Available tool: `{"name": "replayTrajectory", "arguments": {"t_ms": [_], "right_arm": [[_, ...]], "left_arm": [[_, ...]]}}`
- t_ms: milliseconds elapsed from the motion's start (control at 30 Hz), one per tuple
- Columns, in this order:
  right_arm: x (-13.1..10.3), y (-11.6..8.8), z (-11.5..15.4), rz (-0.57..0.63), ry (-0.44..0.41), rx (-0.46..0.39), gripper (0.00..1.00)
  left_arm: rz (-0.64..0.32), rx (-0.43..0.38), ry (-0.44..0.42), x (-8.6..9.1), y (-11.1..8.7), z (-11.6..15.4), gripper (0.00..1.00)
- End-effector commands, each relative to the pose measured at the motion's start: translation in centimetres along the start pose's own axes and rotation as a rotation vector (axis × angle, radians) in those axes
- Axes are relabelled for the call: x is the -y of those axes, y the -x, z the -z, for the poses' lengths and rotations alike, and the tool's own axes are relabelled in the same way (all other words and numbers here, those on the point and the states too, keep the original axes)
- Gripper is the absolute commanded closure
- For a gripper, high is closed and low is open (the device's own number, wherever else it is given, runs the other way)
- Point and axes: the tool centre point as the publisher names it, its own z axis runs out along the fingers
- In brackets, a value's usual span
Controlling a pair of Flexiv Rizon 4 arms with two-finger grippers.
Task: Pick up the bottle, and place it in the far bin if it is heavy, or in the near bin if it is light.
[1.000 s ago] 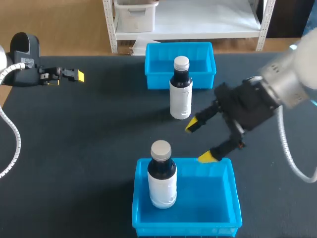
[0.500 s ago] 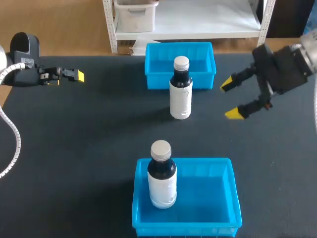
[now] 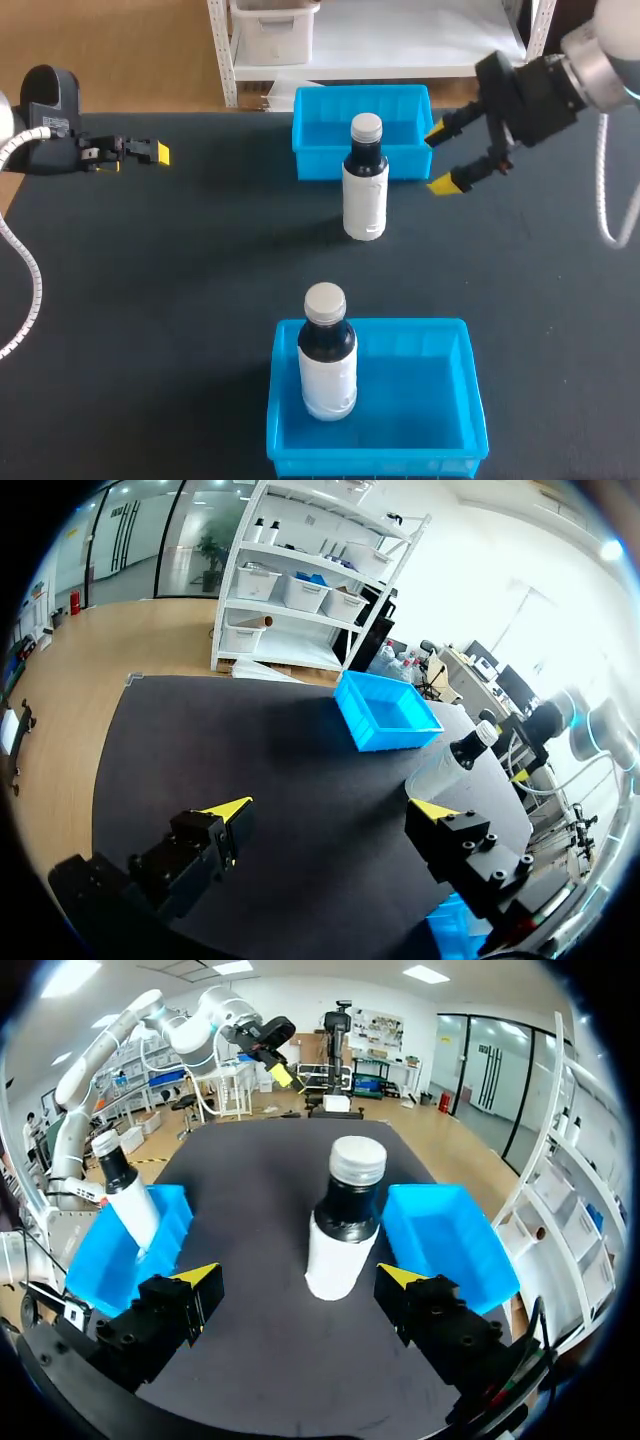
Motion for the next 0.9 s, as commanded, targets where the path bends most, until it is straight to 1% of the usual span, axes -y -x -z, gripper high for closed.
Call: {"name": "replayTrajectory", "arguments": {"t_ms": [33,233,367,533,900], "right_arm": [[3.9,0.7,-1.6,0.005,0.06,0.003,0.0],[5.4,1.5,-3.0,0.012,0.068,0.001,0.0],[5.7,2.1,-3.5,0.017,0.073,0.001,0.0],[5.4,3.0,-3.9,0.021,0.079,0.007,0.0],[4.8,4.0,-5.5,0.008,0.083,0.017,0.0]], "left_arm": [[0.0,0.0,0.0,0.0,0.0,0.0,0.0],[0.0,0.0,0.0,0.0,0.0,0.0,0.0],[0.0,0.0,0.0,0.0,0.0,0.0,0.0],[0.0,0.0,0.0,0.0,0.0,0.0,0.0],[0.0,0.0,0.0,0.0,0.0,0.0,0.0]]}}
